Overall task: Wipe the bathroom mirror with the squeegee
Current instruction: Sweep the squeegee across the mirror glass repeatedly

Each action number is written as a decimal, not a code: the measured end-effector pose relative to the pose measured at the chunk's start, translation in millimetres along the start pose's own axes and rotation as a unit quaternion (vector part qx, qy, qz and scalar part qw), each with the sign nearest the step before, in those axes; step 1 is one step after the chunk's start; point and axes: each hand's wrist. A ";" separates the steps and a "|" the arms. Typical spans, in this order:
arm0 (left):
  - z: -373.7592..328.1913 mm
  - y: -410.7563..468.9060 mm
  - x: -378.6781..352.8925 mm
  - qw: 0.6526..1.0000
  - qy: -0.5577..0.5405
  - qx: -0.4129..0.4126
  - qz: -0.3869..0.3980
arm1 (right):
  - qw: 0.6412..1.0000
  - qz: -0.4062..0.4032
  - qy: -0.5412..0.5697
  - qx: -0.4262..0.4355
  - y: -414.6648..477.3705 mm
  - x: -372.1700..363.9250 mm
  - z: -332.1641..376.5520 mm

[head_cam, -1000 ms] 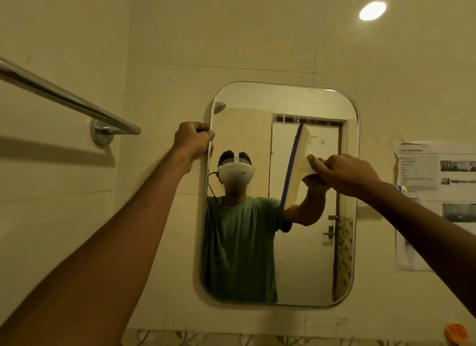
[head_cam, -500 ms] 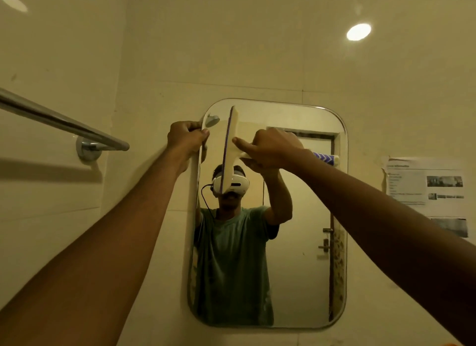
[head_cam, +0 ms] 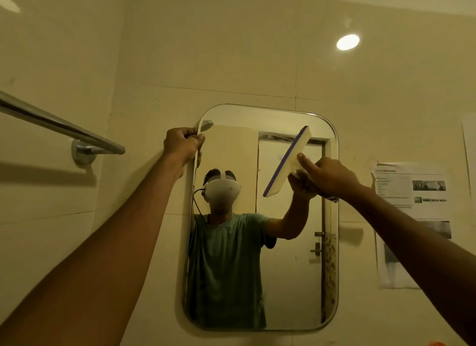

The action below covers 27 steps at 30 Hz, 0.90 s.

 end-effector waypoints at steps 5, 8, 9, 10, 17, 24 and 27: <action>8.2 -3.6 3.0 1.000 -0.002 0.000 -0.001 | 0.986 -0.112 0.105 -0.061 19.0 18.6 26.5; 13.0 -3.6 4.0 1.000 0.005 -0.001 -0.002 | 0.970 -0.124 0.177 -0.111 30.2 23.5 40.5; 14.7 -3.6 3.7 1.000 0.005 -0.001 -0.006 | 0.965 -0.119 0.197 -0.123 28.0 20.0 42.6; 15.9 -3.9 2.7 1.000 0.005 -0.002 -0.012 | 0.957 -0.115 0.226 -0.143 21.2 15.6 43.6; 14.8 -10.2 -5.0 0.998 0.010 -0.015 -0.057 | 0.893 -0.113 0.324 -0.291 -74.5 -30.2 29.0; 25.9 -20.6 1.1 0.999 0.001 -0.007 -0.051 | 0.878 -0.131 0.340 -0.309 -47.2 -12.7 46.1; 33.9 -23.8 3.7 0.998 0.007 -0.014 -0.053 | 0.896 -0.176 0.307 -0.268 5.3 6.2 60.2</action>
Point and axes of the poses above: each hand's wrist, its own y-axis towards the middle knuckle, its own x-axis out of the back of the hand, z = x × y, and after that the axes turned 9 degrees about -z, right-handed
